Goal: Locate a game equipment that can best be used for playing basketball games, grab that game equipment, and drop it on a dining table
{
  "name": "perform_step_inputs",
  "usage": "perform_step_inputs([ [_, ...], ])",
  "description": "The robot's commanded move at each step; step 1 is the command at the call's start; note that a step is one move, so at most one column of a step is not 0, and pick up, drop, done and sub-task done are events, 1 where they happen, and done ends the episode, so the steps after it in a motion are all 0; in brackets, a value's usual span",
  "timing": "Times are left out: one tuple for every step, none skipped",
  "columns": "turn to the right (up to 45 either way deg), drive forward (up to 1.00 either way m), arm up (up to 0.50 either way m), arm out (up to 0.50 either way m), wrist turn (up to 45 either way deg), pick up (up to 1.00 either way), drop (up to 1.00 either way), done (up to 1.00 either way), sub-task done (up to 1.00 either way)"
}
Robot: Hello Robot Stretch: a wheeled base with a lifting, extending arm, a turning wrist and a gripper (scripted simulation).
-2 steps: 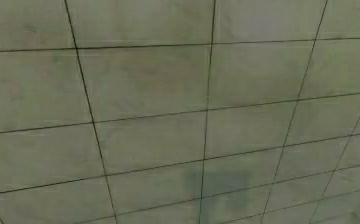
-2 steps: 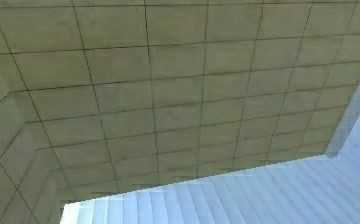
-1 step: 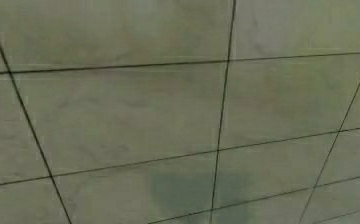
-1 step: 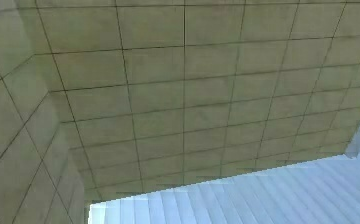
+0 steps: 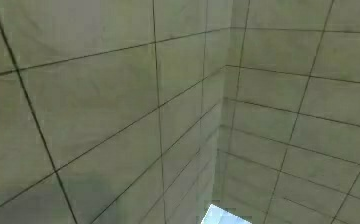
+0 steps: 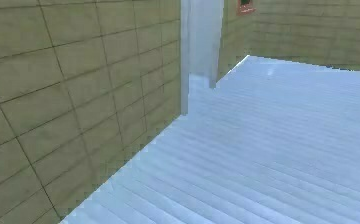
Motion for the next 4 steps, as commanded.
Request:
perform_step_inputs([
  [45.0,0.0,0.0,0.0,0.0,0.0,0.0,0.0,0.0],
  [45.0,0.0,0.0,0.0,0.0,0.0,0.0,0.0,0.0],
  [27.0,0.0,0.0,0.0,0.0,0.0,0.0,0.0,0.0],
  [0.0,0.15,0.0,0.0,0.0,0.0,0.0,0.0,0.0],
])
